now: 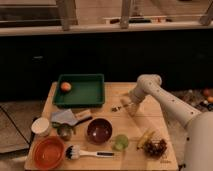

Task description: Place fork in purple bowl

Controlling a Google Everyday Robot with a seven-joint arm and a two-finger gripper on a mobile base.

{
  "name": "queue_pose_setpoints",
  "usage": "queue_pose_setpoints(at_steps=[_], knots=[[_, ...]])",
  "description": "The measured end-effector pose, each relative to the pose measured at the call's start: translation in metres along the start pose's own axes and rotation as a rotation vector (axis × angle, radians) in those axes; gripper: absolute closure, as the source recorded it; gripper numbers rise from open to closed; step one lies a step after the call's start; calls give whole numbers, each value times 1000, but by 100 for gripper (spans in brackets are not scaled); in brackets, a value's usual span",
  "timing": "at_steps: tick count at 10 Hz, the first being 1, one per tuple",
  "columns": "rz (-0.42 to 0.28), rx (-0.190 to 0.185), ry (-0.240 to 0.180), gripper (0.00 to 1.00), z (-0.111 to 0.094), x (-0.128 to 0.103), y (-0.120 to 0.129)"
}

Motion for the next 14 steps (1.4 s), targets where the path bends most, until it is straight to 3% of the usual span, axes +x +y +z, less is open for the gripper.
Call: queue_pose_setpoints(at_steps=[2, 3, 6, 8, 11, 14], knots=[[-59, 16, 27, 20, -28, -26, -11], [-97, 25, 50, 20, -57, -41, -18], [-167, 27, 76, 20, -113, -78, -40], [-170, 16, 80, 20, -135, -82, -46], [-159, -7, 76, 20, -131, -78, -49], [-115, -43, 66, 20, -88, -58, -38]])
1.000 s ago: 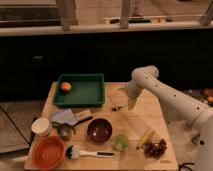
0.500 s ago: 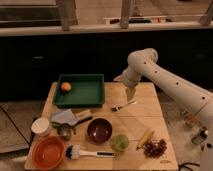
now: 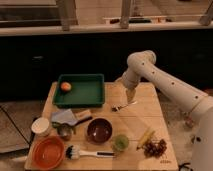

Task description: Place fork in purple bowl

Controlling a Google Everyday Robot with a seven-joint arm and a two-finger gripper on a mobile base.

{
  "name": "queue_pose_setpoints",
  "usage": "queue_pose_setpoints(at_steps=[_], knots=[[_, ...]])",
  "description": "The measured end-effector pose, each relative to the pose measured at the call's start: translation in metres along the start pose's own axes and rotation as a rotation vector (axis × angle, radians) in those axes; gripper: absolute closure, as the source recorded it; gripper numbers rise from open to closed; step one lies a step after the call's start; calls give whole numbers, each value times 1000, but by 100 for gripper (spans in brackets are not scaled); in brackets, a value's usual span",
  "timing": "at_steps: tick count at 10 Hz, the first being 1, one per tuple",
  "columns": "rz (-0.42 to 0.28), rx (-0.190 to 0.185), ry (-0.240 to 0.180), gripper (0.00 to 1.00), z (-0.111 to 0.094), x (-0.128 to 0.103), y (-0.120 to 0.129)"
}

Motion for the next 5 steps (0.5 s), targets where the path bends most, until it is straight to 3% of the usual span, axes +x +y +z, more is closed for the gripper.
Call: queue_pose_setpoints(at_steps=[2, 5], knots=[[38, -26, -12, 20, 36, 11, 7], [99, -53, -31, 20, 70, 27, 13]])
